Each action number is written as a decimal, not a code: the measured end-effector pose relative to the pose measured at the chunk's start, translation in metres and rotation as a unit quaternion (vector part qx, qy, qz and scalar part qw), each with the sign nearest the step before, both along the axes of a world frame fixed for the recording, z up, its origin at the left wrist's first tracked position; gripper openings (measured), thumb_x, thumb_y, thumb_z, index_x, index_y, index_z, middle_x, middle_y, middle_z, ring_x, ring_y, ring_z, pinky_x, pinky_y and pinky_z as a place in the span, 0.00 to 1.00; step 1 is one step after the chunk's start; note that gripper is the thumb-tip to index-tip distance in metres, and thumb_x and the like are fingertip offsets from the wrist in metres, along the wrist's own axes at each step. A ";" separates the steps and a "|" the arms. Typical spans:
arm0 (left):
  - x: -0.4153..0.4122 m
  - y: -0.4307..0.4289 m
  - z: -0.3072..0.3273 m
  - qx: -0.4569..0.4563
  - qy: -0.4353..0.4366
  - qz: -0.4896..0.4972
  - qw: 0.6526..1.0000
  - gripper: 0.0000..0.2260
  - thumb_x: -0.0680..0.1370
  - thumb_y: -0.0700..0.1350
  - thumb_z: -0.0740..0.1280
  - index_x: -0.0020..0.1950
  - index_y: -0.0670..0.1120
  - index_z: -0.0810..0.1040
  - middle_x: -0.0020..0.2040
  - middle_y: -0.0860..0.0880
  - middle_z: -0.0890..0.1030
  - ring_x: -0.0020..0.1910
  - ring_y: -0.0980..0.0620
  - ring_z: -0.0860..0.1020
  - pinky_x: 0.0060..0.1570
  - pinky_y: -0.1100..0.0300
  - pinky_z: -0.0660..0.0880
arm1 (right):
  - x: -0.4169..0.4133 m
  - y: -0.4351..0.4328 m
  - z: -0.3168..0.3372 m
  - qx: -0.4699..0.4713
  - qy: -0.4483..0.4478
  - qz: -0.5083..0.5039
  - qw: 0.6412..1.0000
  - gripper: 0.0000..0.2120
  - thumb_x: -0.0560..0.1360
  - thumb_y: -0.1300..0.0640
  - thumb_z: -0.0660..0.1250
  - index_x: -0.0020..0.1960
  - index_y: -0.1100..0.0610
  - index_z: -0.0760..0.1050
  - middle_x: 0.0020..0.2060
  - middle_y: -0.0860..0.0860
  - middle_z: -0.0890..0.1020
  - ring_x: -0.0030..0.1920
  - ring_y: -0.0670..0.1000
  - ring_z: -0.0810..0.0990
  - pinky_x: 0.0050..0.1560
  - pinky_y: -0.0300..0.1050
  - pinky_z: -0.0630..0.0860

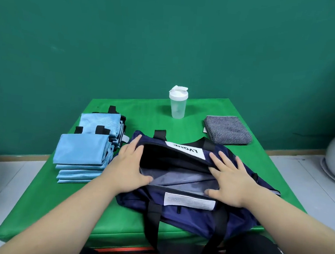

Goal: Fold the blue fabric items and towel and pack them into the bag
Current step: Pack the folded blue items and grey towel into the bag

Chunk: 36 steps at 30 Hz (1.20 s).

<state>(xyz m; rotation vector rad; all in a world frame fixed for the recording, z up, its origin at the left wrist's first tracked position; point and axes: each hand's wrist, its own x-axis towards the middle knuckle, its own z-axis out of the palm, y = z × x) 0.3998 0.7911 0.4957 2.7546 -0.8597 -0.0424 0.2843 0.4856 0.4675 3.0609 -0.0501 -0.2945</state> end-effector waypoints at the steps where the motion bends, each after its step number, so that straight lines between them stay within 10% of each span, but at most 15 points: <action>1: 0.004 -0.003 0.000 -0.016 0.013 0.008 1.000 0.38 0.66 0.63 0.72 0.69 0.50 0.63 0.80 0.58 0.44 0.76 0.50 0.54 0.72 0.50 0.63 | 0.003 -0.002 -0.001 0.007 -0.009 -0.004 1.000 0.45 0.68 0.26 0.54 0.78 0.50 0.60 0.80 0.48 0.37 0.79 0.52 0.32 0.77 0.65 0.39; 9: 0.031 -0.002 -0.034 0.008 0.097 0.018 0.995 0.51 0.58 0.69 0.72 0.75 0.55 0.55 0.79 0.61 0.43 0.74 0.48 0.57 0.72 0.47 0.63 | 0.014 -0.011 -0.019 0.072 -0.084 -0.006 0.994 0.48 0.63 0.26 0.60 0.75 0.52 0.59 0.78 0.46 0.31 0.77 0.49 0.29 0.78 0.62 0.41; 24: -0.023 -0.025 -0.026 -0.027 0.125 0.005 0.992 0.41 0.60 0.61 0.77 0.67 0.59 0.61 0.73 0.68 0.26 0.58 0.53 0.77 0.50 0.54 0.78 | 0.039 -0.050 -0.004 0.036 -0.131 -0.025 0.990 0.54 0.57 0.26 0.63 0.72 0.57 0.59 0.79 0.53 0.32 0.78 0.53 0.30 0.77 0.64 0.45; 36: -0.064 -0.023 -0.002 0.024 0.048 0.022 0.998 0.43 0.63 0.65 0.75 0.71 0.53 0.58 0.70 0.57 0.18 0.70 0.51 0.65 0.61 0.58 0.71 | -0.022 -0.038 0.006 0.015 -0.123 -0.046 0.991 0.65 0.57 0.27 0.67 0.81 0.58 0.43 0.75 0.55 0.25 0.77 0.56 0.27 0.78 0.62 0.45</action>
